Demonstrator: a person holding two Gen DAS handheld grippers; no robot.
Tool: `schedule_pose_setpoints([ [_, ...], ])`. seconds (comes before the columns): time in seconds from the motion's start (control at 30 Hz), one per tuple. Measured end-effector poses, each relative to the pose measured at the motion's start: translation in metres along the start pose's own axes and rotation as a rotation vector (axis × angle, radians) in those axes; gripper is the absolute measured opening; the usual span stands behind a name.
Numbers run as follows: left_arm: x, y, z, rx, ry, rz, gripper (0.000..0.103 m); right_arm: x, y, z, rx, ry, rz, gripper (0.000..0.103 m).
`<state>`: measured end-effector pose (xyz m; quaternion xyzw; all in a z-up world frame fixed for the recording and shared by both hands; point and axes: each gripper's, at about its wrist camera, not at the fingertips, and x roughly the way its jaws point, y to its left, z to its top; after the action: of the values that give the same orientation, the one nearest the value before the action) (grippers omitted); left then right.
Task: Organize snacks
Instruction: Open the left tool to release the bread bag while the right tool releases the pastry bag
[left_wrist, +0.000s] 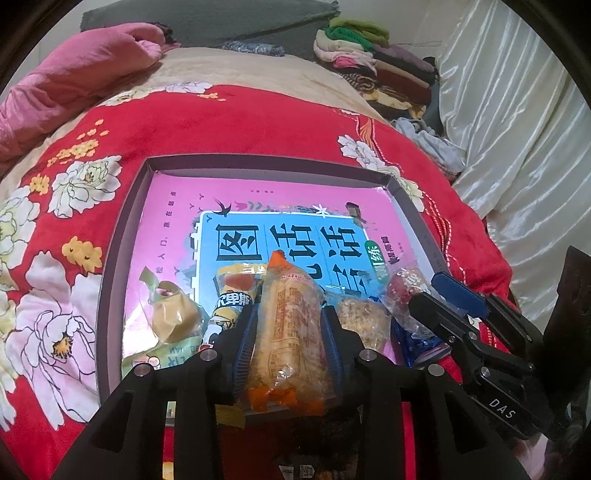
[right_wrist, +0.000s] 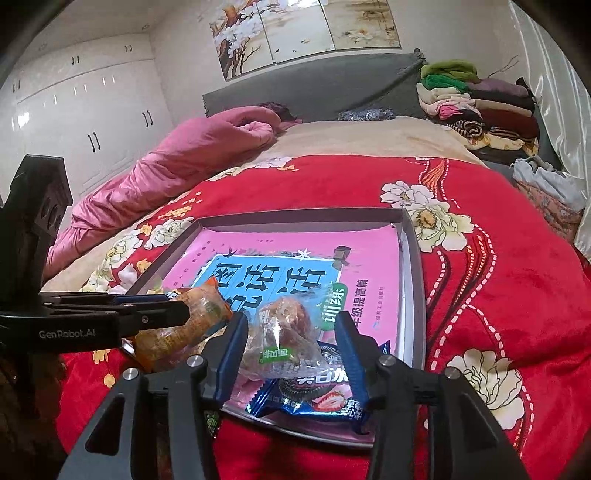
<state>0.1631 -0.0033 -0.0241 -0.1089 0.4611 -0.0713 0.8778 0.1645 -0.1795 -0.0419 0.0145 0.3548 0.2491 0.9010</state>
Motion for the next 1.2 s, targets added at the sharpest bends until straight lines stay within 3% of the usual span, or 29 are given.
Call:
schedule_pose_setpoints([
  [0.17, -0.002, 0.0, 0.001, 0.001, -0.003, 0.0, 0.04, -0.001, -0.001, 0.0, 0.003, -0.004, -0.002, 0.052],
  [0.3, -0.005, -0.002, 0.001, 0.012, -0.015, 0.007, 0.051, -0.002, -0.003, 0.002, 0.009, -0.009, -0.004, 0.052],
  [0.63, -0.013, -0.001, 0.0, 0.002, -0.027, -0.005, 0.057, -0.007, -0.007, 0.003, 0.027, -0.026, -0.007, 0.058],
  [0.73, -0.014, -0.002, -0.001, 0.006, -0.031, 0.001, 0.064, -0.007, -0.008, 0.003, 0.029, -0.03, -0.008, 0.06],
  [1.03, -0.02, -0.003, -0.001, 0.007, -0.037, -0.013, 0.067, -0.009, -0.007, 0.004, 0.026, -0.038, -0.009, 0.061],
  [1.2, -0.025, -0.004, 0.0, 0.007, -0.046, -0.015, 0.071, -0.011, -0.008, 0.006, 0.039, -0.049, 0.005, 0.068],
])
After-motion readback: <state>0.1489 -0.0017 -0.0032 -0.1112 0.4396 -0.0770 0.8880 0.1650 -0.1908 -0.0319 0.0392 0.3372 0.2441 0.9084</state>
